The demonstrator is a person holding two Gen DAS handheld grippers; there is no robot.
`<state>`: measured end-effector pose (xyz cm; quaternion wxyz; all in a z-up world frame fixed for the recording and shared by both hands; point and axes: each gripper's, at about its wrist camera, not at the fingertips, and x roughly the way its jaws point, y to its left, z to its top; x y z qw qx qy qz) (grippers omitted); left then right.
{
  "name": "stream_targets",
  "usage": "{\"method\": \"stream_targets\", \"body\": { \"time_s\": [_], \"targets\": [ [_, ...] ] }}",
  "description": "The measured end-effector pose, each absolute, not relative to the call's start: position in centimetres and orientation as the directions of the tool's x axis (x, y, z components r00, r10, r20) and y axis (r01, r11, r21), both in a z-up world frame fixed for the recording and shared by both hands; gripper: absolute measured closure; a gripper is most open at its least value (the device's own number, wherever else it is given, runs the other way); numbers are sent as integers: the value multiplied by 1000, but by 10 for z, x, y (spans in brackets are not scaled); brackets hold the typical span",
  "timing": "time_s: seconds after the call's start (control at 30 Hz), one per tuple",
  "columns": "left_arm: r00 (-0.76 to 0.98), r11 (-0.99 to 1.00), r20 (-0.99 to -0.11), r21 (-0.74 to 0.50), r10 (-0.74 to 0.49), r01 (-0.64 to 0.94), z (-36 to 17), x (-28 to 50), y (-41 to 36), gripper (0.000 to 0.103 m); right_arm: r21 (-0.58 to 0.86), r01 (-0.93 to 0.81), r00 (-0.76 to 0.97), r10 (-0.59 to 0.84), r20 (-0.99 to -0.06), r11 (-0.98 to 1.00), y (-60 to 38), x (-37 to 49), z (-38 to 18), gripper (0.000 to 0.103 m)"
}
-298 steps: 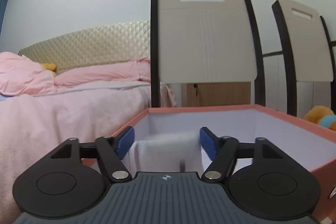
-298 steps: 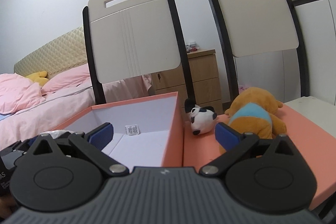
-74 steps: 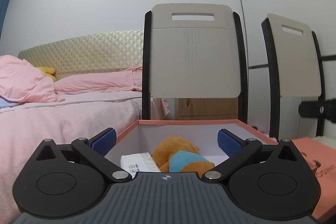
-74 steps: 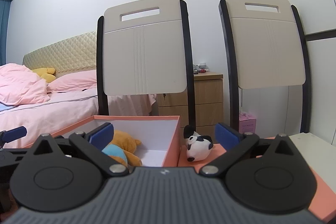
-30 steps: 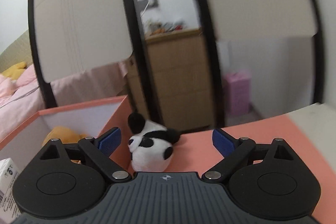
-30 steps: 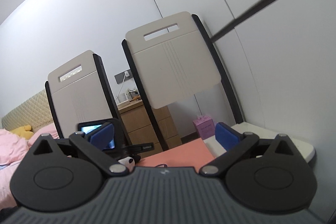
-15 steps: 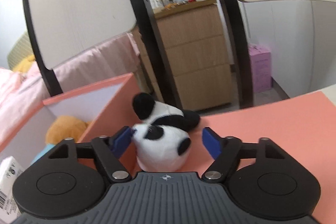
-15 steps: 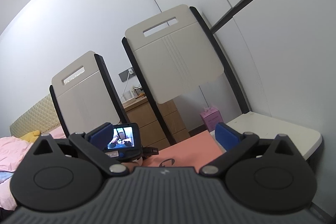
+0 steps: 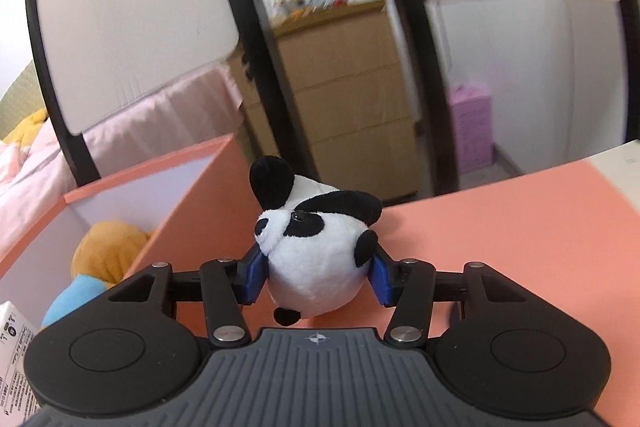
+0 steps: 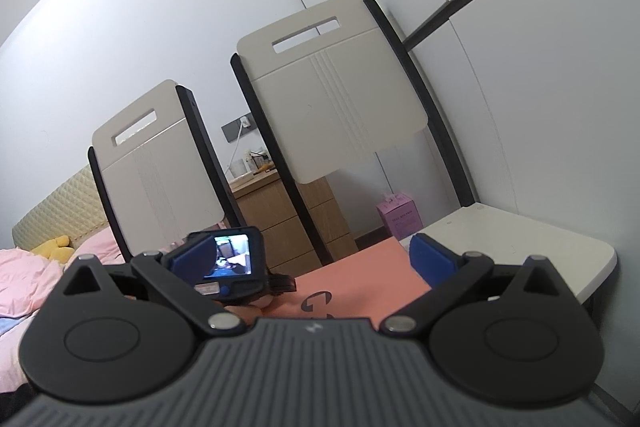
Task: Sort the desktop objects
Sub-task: 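Carry the panda plush over the open box and open the left tool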
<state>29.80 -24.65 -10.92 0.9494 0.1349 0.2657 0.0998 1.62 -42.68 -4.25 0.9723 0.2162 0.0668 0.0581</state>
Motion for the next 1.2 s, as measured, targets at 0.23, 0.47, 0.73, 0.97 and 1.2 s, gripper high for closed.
{"method": "stream_targets", "body": {
  "time_s": [0.23, 0.47, 0.73, 0.97, 1.2],
  "targets": [
    [930, 978, -362, 209, 65, 13, -48, 221, -235, 47, 414, -51, 989, 104, -107, 909, -416, 22, -41, 0],
    [974, 984, -228, 171, -8, 48, -1, 156, -177, 47, 374, -53, 991, 96, -97, 926, -387, 29, -38, 0],
    [979, 991, -202, 132, 27, -1, -33, 124, -79, 46, 302, -80, 987, 118, -108, 950, -342, 42, -35, 0],
    [978, 991, -207, 134, 28, 0, -64, 126, -45, 46, 243, -115, 982, 148, -120, 963, -291, 68, -36, 0],
    [964, 996, -265, 83, -6, 29, -82, 132, -26, 46, 177, -111, 980, 137, -147, 978, -252, 96, -40, 0]
  ]
}}
